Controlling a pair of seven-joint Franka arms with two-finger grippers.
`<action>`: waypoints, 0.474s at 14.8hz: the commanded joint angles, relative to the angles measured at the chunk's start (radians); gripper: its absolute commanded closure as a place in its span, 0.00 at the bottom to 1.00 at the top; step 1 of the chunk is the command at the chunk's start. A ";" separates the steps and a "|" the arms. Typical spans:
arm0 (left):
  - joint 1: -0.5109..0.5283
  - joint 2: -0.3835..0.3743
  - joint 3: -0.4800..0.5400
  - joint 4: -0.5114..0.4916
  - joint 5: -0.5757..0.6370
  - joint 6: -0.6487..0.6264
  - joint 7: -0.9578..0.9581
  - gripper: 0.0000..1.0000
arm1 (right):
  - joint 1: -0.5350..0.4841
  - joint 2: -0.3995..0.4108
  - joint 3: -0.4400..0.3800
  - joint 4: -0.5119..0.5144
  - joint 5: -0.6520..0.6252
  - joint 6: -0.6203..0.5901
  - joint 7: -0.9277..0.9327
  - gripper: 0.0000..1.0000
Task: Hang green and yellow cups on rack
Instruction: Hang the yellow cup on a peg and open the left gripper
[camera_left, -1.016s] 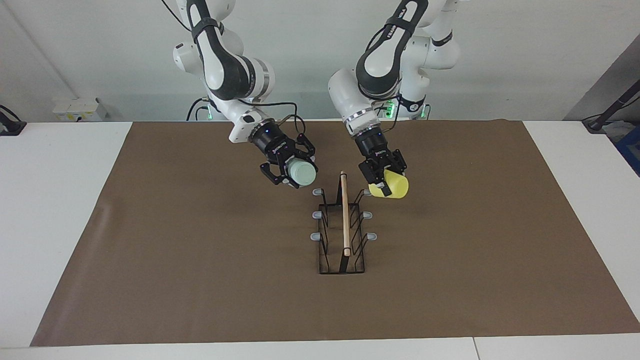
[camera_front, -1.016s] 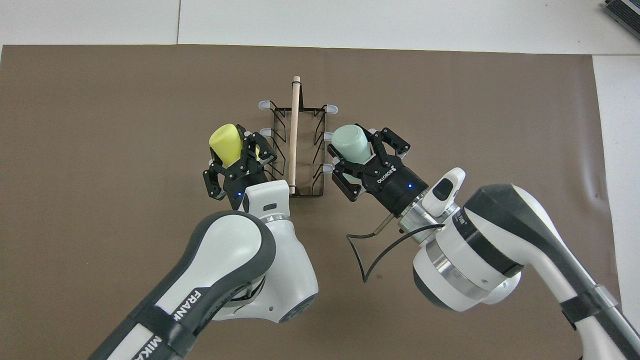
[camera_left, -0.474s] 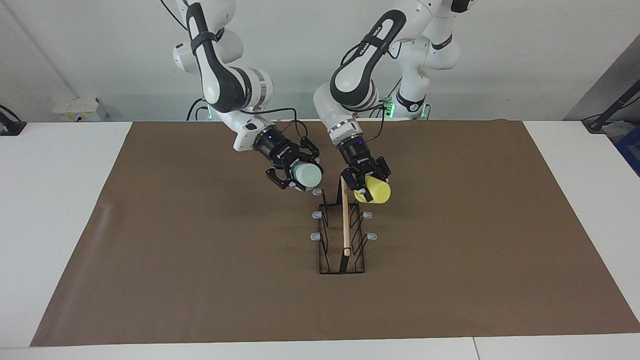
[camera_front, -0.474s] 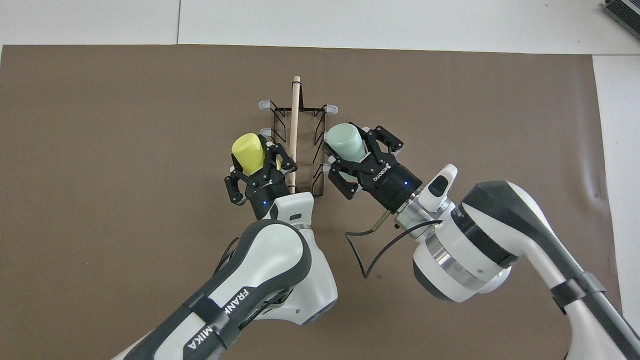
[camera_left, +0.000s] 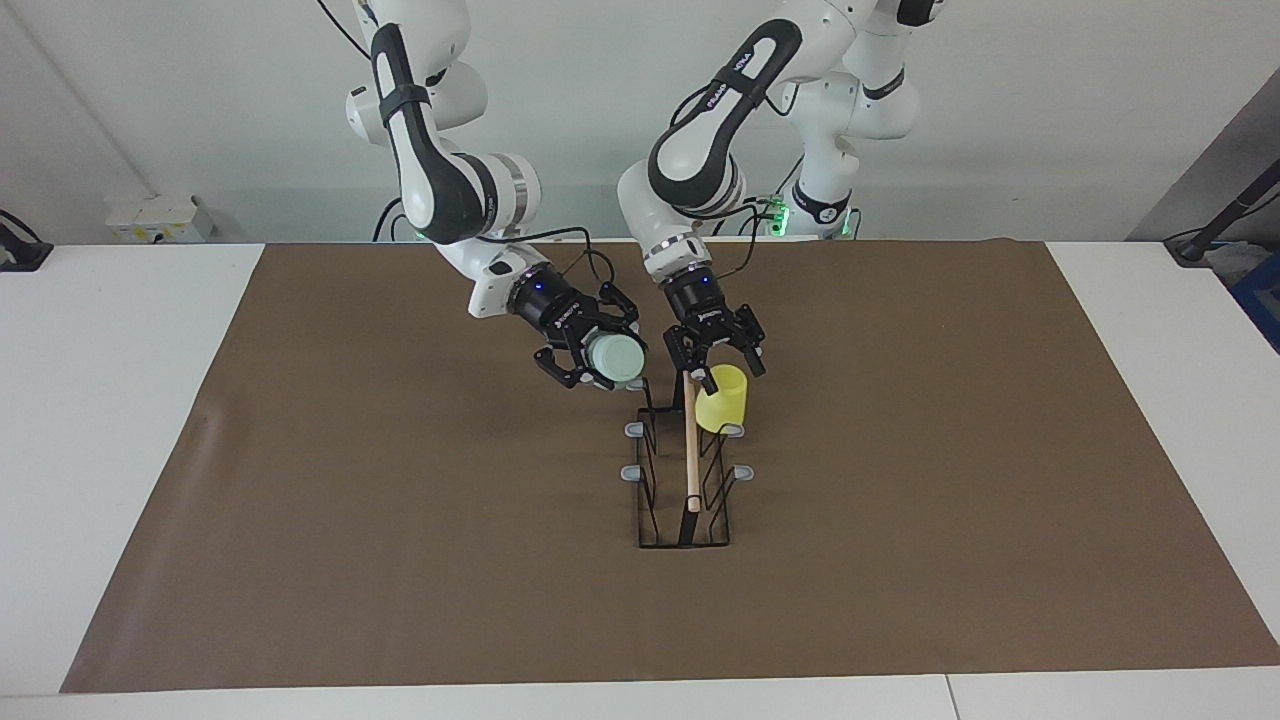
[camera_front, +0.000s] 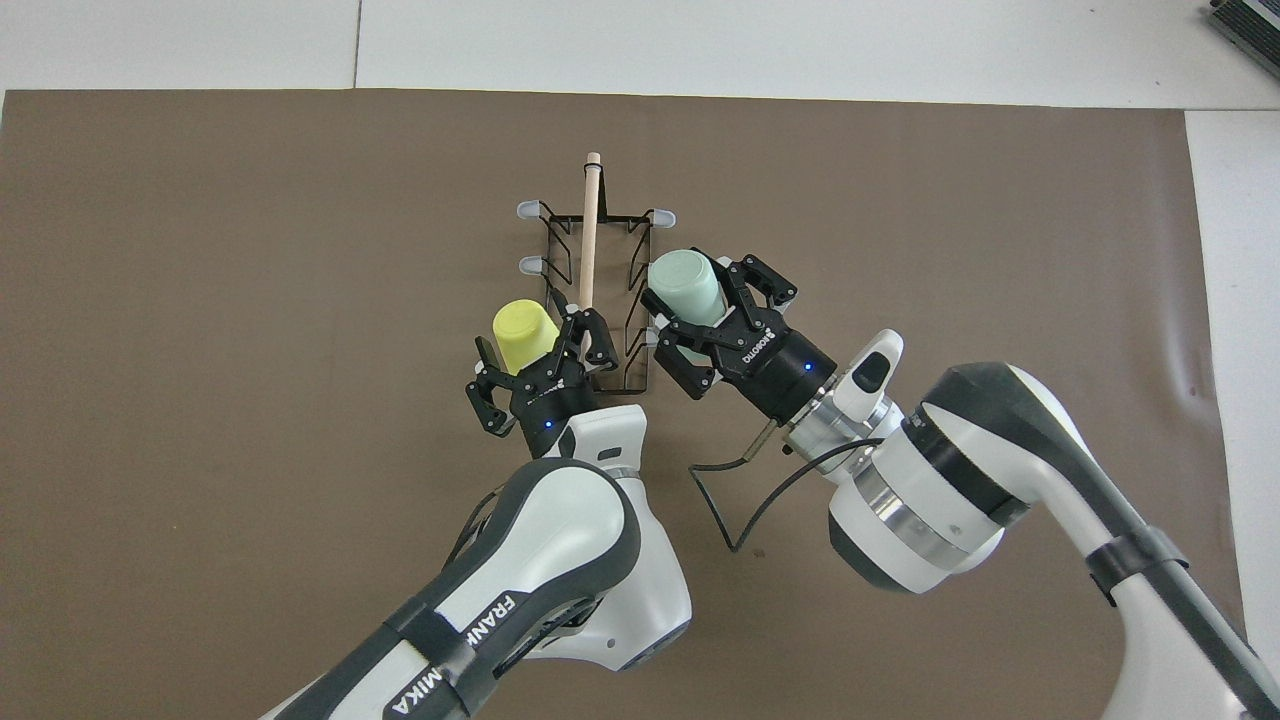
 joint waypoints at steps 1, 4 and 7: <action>0.024 -0.062 0.002 -0.004 -0.069 0.020 0.061 0.00 | -0.002 -0.007 0.007 -0.028 0.126 -0.049 -0.041 1.00; 0.066 -0.099 0.031 0.019 -0.189 0.159 0.296 0.00 | 0.009 -0.006 0.007 -0.046 0.131 -0.054 -0.041 1.00; 0.049 -0.100 0.144 0.071 -0.317 0.258 0.556 0.00 | 0.018 0.008 0.007 -0.043 0.131 -0.052 -0.048 1.00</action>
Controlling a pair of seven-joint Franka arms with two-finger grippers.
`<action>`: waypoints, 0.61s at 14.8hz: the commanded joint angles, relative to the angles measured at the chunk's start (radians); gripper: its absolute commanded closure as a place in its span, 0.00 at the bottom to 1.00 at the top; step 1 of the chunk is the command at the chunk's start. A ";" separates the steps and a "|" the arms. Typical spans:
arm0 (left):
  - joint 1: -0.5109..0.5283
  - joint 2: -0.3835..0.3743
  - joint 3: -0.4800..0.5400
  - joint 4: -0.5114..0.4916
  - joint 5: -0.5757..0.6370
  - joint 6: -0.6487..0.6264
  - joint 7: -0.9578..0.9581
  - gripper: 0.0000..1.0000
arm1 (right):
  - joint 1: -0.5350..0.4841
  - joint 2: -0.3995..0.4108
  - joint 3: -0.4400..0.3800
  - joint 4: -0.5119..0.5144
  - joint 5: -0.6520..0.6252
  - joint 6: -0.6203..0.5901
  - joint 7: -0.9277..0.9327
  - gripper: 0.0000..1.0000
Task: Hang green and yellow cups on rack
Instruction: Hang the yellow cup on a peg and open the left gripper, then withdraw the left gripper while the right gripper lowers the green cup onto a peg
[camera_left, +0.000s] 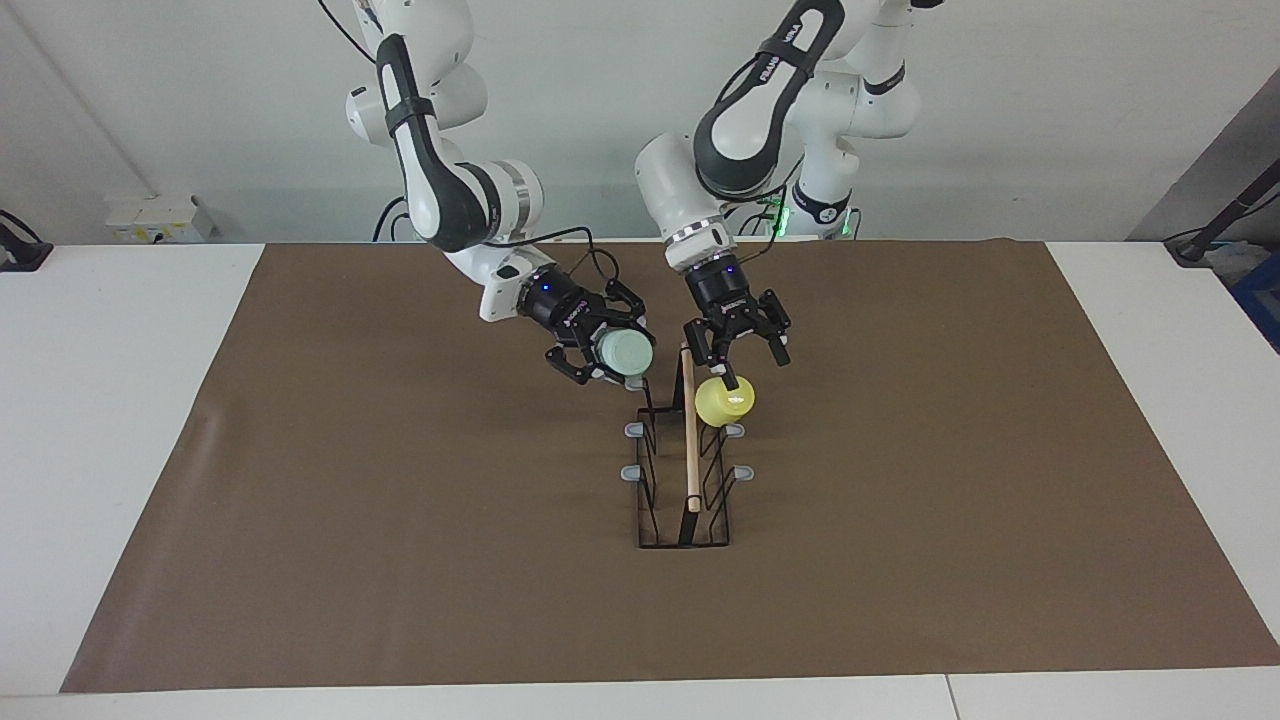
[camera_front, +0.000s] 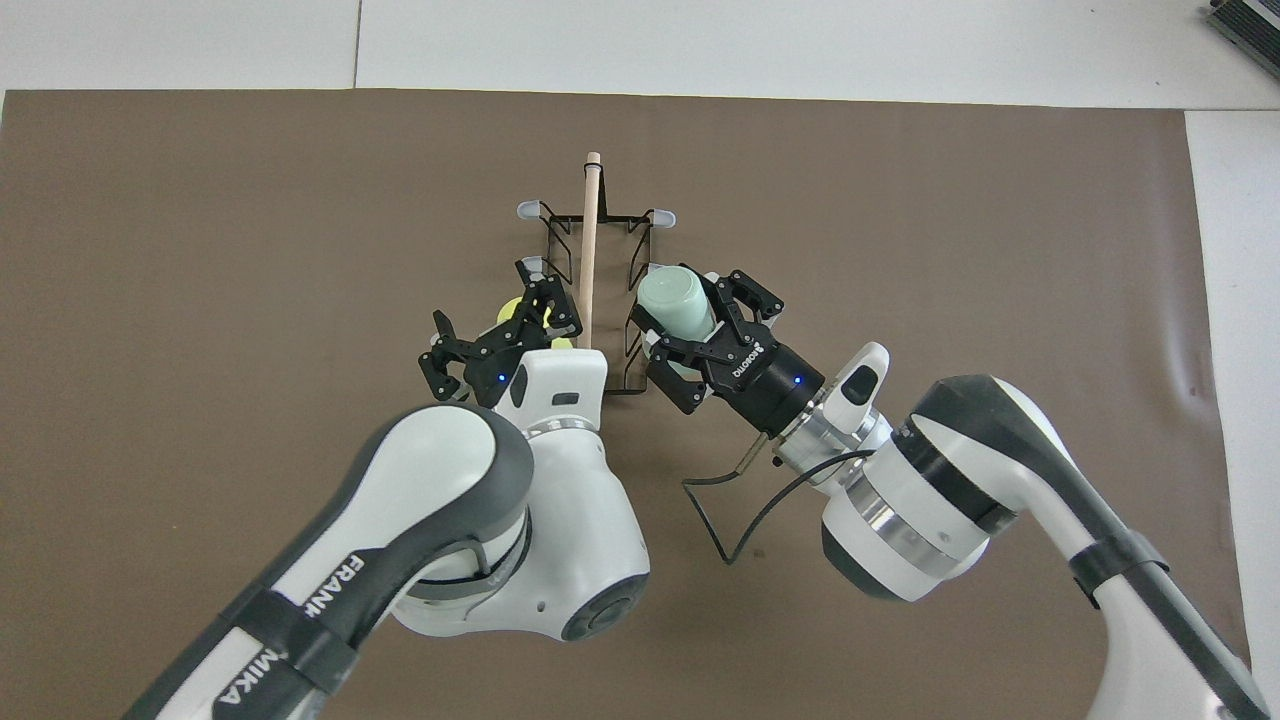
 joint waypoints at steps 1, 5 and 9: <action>0.003 -0.009 0.083 0.032 -0.109 0.098 0.250 0.00 | 0.028 0.019 0.003 -0.009 0.124 -0.015 -0.060 1.00; 0.007 -0.008 0.207 0.061 -0.267 0.216 0.581 0.00 | 0.031 0.069 0.002 0.002 0.187 -0.058 -0.174 1.00; 0.009 -0.009 0.303 0.077 -0.459 0.291 0.923 0.00 | 0.031 0.128 0.003 0.000 0.213 -0.133 -0.264 1.00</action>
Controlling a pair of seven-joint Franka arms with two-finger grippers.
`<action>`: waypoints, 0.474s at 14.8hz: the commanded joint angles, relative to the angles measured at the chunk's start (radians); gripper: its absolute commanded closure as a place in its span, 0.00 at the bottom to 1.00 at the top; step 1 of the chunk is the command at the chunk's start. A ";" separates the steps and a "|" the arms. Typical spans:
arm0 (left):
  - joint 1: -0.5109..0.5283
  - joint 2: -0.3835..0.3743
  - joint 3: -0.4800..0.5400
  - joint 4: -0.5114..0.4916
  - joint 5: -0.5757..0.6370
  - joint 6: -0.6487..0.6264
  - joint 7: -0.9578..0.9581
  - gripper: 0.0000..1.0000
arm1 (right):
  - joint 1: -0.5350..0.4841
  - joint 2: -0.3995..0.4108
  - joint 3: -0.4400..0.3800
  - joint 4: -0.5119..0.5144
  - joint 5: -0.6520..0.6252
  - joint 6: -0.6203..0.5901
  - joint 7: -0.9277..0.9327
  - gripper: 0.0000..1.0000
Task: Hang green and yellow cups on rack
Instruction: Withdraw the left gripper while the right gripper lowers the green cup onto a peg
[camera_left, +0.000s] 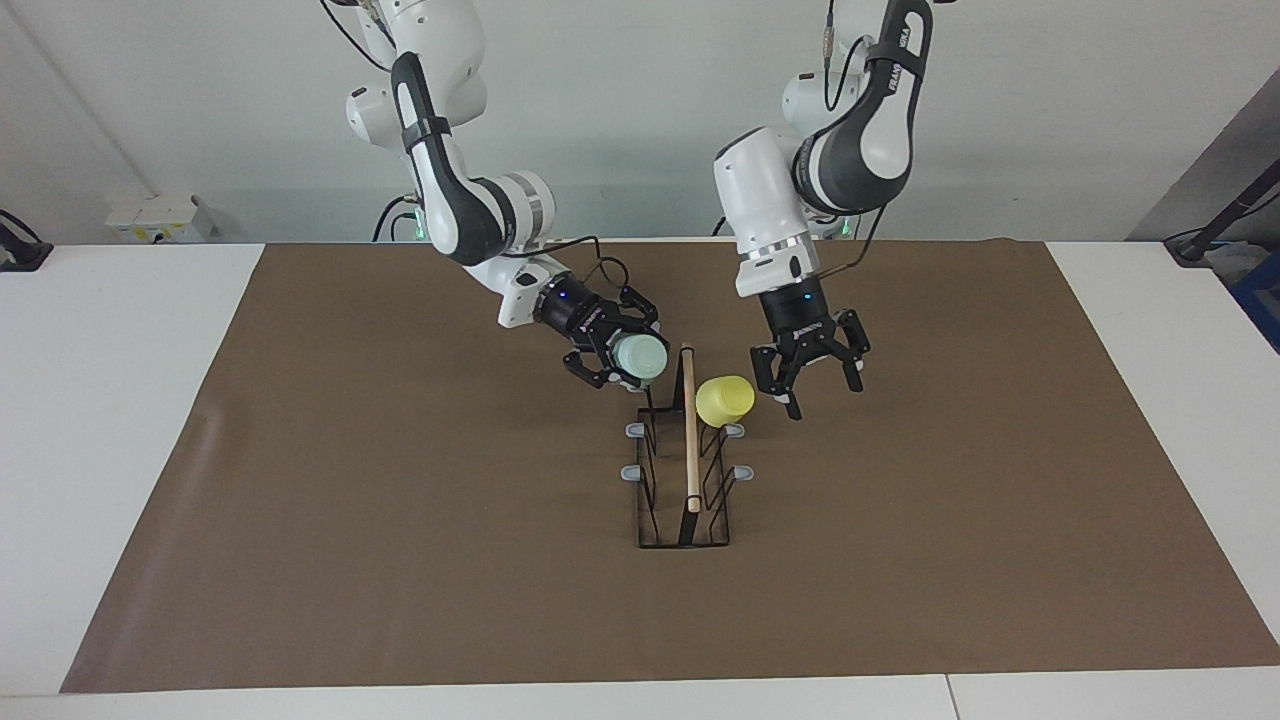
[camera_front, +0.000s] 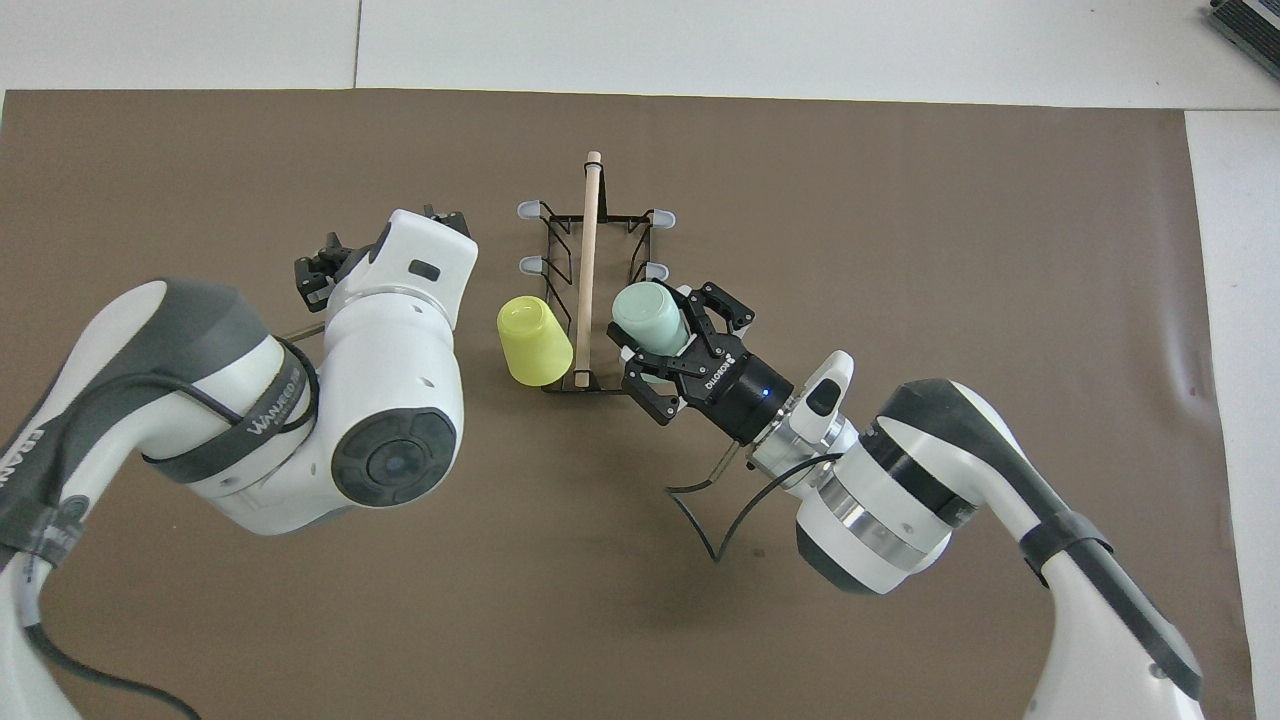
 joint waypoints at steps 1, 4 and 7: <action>0.002 -0.005 0.049 0.015 -0.138 0.035 0.247 0.00 | -0.002 0.064 0.007 0.006 0.177 -0.047 -0.143 1.00; 0.002 -0.021 0.097 0.028 -0.343 0.033 0.534 0.00 | -0.005 0.055 0.007 0.023 0.196 -0.050 -0.150 1.00; 0.003 -0.051 0.133 0.028 -0.554 0.016 0.799 0.00 | -0.007 0.040 0.005 0.064 0.226 -0.017 -0.172 1.00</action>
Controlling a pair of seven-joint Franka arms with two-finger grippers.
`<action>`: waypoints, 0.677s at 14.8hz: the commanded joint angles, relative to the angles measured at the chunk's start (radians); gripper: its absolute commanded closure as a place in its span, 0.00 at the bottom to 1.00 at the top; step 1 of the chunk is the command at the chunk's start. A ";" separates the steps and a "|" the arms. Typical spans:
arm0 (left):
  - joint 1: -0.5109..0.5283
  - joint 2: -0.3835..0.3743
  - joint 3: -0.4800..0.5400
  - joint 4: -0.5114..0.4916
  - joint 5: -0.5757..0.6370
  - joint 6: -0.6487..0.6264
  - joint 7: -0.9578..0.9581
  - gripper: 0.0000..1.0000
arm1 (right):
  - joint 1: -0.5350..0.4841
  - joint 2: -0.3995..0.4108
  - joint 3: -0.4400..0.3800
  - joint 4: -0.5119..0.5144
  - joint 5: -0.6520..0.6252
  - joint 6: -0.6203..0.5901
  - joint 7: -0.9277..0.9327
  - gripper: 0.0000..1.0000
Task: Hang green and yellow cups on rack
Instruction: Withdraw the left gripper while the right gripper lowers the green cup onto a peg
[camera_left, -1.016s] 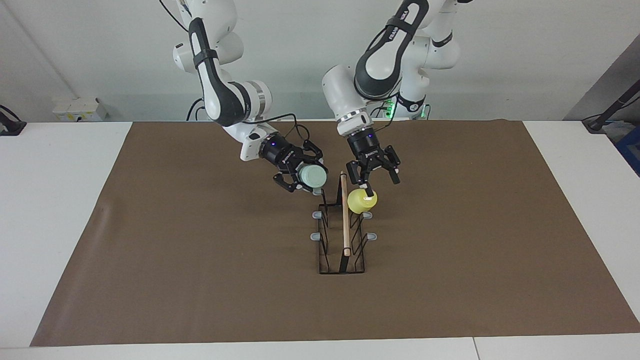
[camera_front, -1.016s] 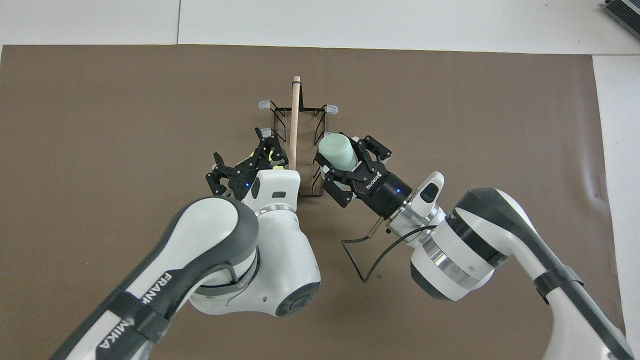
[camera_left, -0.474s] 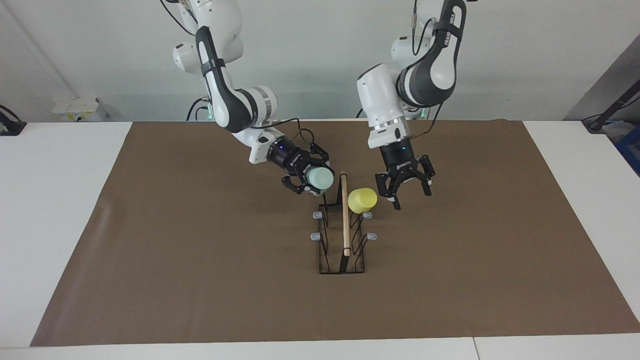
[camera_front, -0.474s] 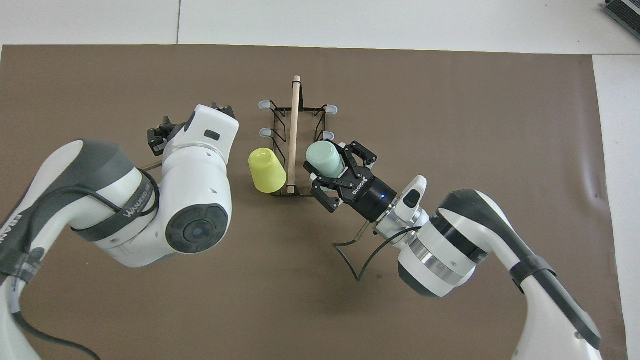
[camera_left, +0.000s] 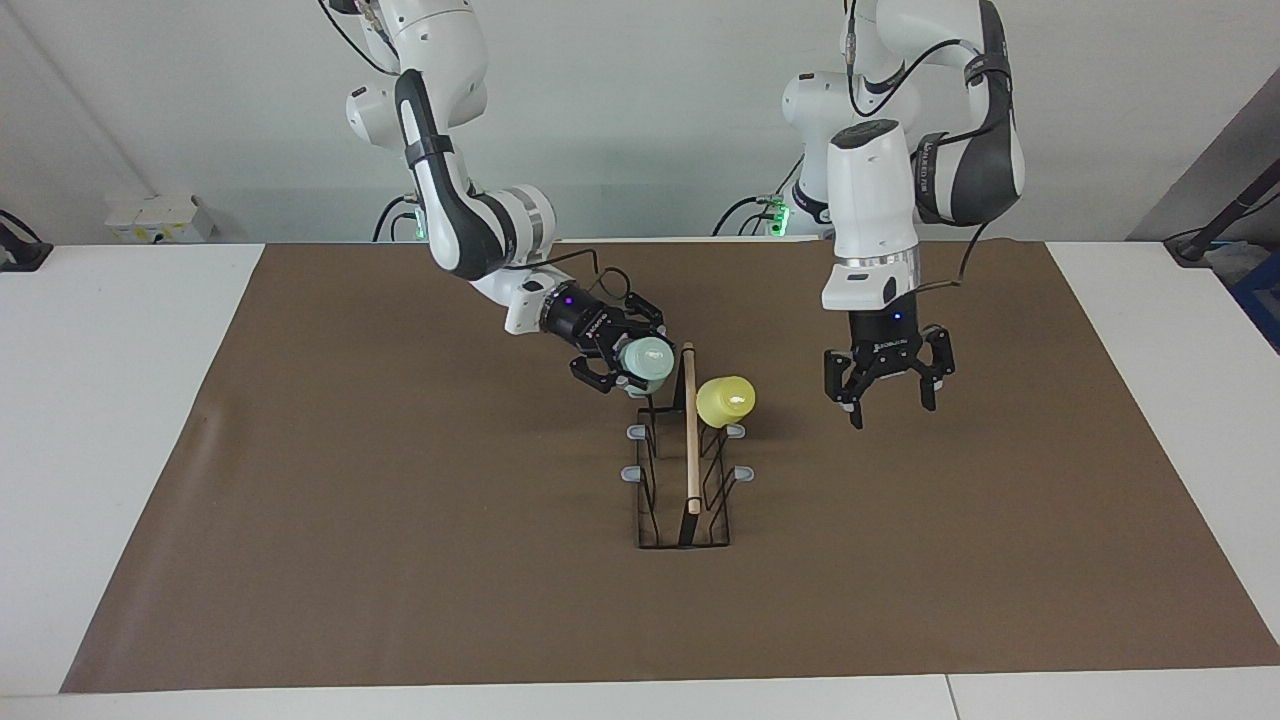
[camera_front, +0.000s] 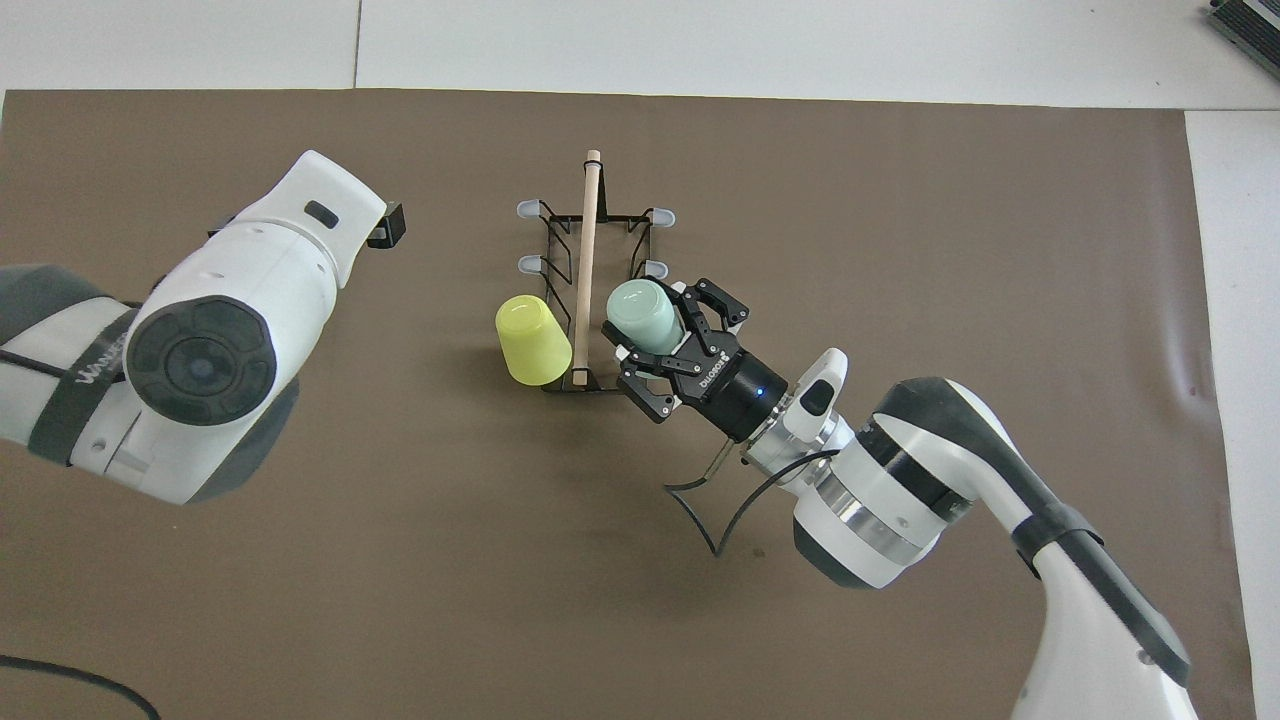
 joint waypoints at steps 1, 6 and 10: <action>0.001 -0.050 0.034 -0.011 -0.172 -0.036 0.232 0.00 | -0.004 0.021 0.004 0.063 0.217 0.039 -0.123 1.00; 0.059 -0.078 0.067 0.096 -0.498 -0.333 0.651 0.00 | -0.004 0.031 0.005 0.062 0.218 0.071 -0.170 1.00; 0.136 -0.060 0.064 0.239 -0.550 -0.595 0.811 0.00 | 0.008 0.089 0.007 0.052 0.235 0.040 -0.210 1.00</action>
